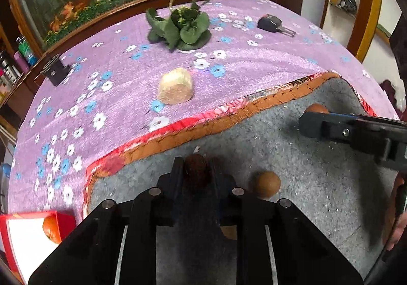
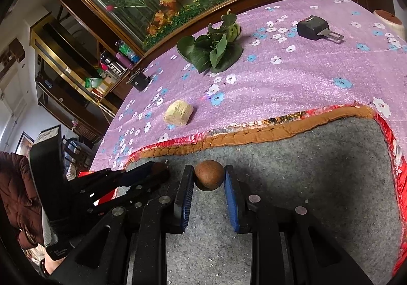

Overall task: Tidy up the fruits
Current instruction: 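Carry the date and nut over the white tray and open both grippers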

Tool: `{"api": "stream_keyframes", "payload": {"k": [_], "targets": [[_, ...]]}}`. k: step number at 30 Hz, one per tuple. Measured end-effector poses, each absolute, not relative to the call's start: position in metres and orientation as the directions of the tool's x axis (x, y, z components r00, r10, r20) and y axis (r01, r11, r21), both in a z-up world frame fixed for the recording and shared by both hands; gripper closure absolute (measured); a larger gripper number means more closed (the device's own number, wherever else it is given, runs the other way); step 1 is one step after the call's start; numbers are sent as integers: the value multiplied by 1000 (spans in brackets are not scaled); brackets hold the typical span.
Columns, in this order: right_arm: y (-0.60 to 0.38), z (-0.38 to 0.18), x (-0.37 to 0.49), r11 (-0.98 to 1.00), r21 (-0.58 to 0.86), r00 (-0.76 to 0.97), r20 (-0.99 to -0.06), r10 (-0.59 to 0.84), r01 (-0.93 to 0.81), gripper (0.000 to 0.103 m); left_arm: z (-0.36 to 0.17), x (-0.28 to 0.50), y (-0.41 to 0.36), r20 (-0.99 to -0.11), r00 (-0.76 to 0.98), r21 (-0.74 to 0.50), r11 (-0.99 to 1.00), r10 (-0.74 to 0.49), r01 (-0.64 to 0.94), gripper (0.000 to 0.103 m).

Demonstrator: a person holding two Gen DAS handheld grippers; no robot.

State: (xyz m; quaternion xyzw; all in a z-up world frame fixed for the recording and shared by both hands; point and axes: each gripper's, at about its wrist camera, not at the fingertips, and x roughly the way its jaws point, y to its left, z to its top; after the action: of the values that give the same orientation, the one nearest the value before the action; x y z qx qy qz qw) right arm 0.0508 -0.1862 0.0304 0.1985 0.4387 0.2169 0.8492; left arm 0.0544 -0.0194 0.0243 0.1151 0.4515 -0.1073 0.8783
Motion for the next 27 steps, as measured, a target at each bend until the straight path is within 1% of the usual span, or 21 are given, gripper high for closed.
{"api": "stream_keyframes", "payload": {"k": [3,8,10,12,15,20,24,27], "targets": [[-184,32,48,832,514,533,-653,538,-211,78,32,37,-5,-797,592,47,964,-122,261,86],[-171,31,41,828,503,523,-651,551,-246,78,58,-15,22,-726,678,25,980,-117,195,86],[-161,30,37,811,523,500,-645,578,-263,78,69,-45,41,-692,714,5,988,-108,154,86],[-141,31,30,781,552,453,-639,622,-292,78,73,-65,58,-679,728,-5,992,-94,124,86],[-93,38,14,752,536,393,-642,658,-384,79,78,-94,89,-661,750,15,999,-29,52,86],[-7,52,-18,654,551,285,-609,740,-519,79,78,-125,150,-658,749,22,996,84,-92,86],[48,56,-42,611,511,236,-617,751,-605,79,70,-139,185,-659,731,59,981,178,-186,86],[76,53,-54,586,495,205,-626,752,-642,79,60,-142,201,-670,715,54,974,200,-221,86]]}}
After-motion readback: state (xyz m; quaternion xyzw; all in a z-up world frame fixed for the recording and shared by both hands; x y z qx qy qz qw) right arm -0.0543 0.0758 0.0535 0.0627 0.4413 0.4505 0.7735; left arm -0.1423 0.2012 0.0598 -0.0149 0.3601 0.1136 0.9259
